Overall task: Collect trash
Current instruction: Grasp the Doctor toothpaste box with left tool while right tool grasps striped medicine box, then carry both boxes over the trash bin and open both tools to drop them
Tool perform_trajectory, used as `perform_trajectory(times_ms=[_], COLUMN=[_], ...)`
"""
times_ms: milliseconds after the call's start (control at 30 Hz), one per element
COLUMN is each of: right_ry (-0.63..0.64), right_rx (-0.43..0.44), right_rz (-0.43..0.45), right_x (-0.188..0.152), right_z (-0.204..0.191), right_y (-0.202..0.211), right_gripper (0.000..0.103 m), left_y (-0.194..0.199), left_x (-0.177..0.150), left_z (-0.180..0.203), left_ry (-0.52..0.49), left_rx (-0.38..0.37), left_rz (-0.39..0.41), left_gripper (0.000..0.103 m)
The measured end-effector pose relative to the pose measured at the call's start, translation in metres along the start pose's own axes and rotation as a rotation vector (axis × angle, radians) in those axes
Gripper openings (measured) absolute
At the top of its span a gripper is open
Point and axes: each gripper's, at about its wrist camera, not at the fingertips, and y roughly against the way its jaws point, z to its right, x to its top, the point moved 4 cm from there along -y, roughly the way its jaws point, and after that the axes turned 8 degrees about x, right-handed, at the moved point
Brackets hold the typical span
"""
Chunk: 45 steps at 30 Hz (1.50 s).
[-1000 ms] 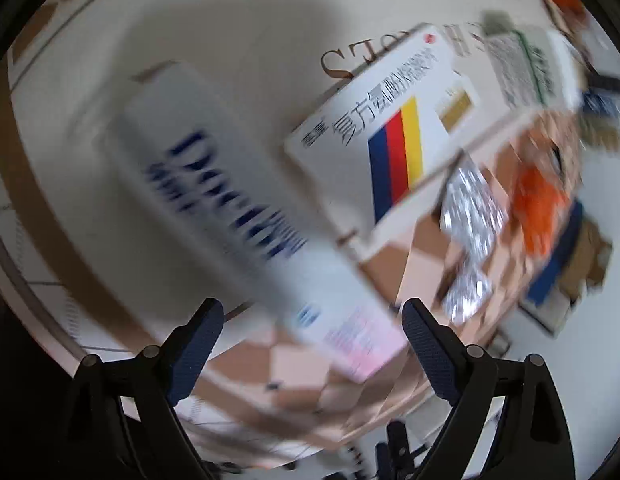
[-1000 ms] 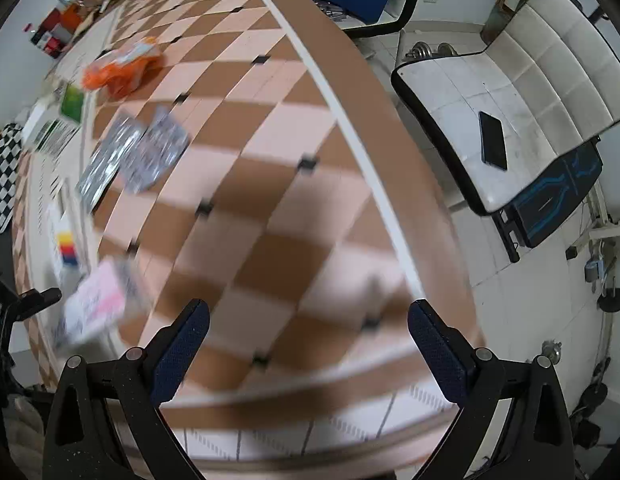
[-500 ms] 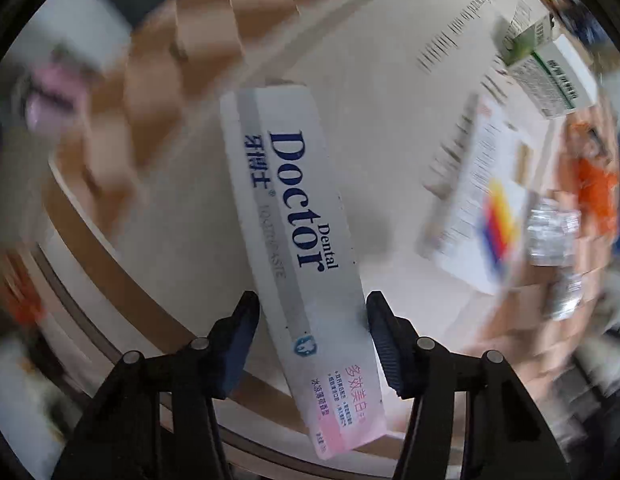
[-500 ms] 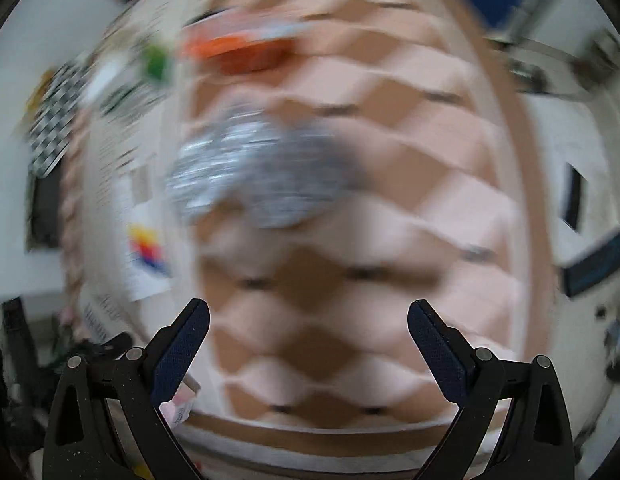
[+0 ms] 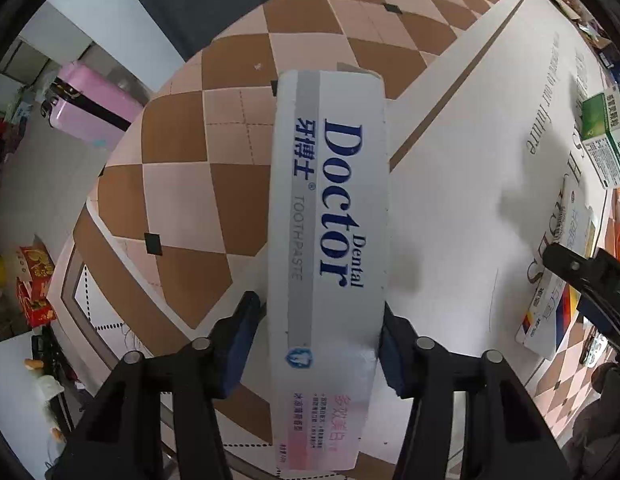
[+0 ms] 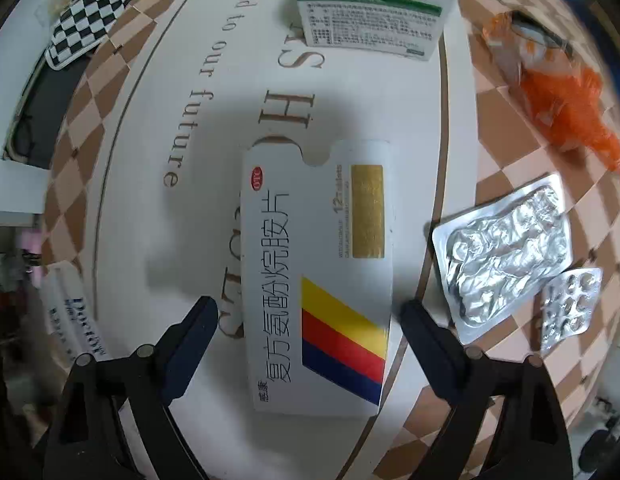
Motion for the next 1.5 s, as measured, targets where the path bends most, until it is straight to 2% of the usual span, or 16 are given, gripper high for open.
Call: perform_trajectory(times_ms=[100,133,333,467,567,700,767,933,1067,1267,1333,1500], right_ry=[0.017,0.03,0.047,0.051,0.058,0.036,0.01,-0.101,-0.169,-0.245,-0.268,-0.315], right_rx=[-0.082,-0.081,-0.036,0.004,0.018,0.036,0.042,0.069,0.074,0.097,0.103,0.116], right_rz=[0.036,0.053,0.062,0.137,0.2,0.271,0.314,0.377,0.387,0.313,0.269,0.16], right_x=[-0.003,-0.004,-0.022,-0.051,-0.083,-0.125,-0.157,-0.258,-0.334,-0.446,-0.478,-0.532], right_z=[-0.008,-0.012,-0.016,-0.007,-0.006,-0.013,-0.012,-0.017,-0.026,-0.031,-0.028,-0.01], right_y=[-0.002,-0.002,0.002,0.027,0.052,0.089,0.115,0.15,0.157,0.135,0.116,0.057], right_gripper=[0.08,0.074,0.074,0.074,0.074,0.074,0.074,0.074,0.074,0.074,0.074,0.074], left_y=[0.005,0.007,0.037,0.068,0.093,0.126,0.14,0.157,0.158,0.127,0.106,0.033], left_x=[-0.008,-0.01,-0.017,-0.025,-0.048,-0.055,-0.074,-0.112,-0.149,-0.203,-0.22,-0.25], left_z=[0.002,0.001,-0.005,0.004,-0.008,0.013,-0.002,-0.034,-0.062,-0.089,-0.093,-0.094], left_ry=[-0.035,-0.047,-0.132,-0.194,-0.248,-0.32,-0.375,-0.511,-0.612,-0.712,-0.741,-0.76], left_rx=[0.032,0.039,0.081,0.072,0.039,-0.03,-0.066,-0.135,-0.178,-0.191,-0.172,-0.138], left_rz=[0.031,0.039,0.151,0.251,0.316,0.374,0.401,0.447,0.44,0.357,0.318,0.169], left_gripper=[0.043,0.042,0.042,0.042,0.042,0.042,0.042,0.042,0.042,0.042,0.042,0.042])
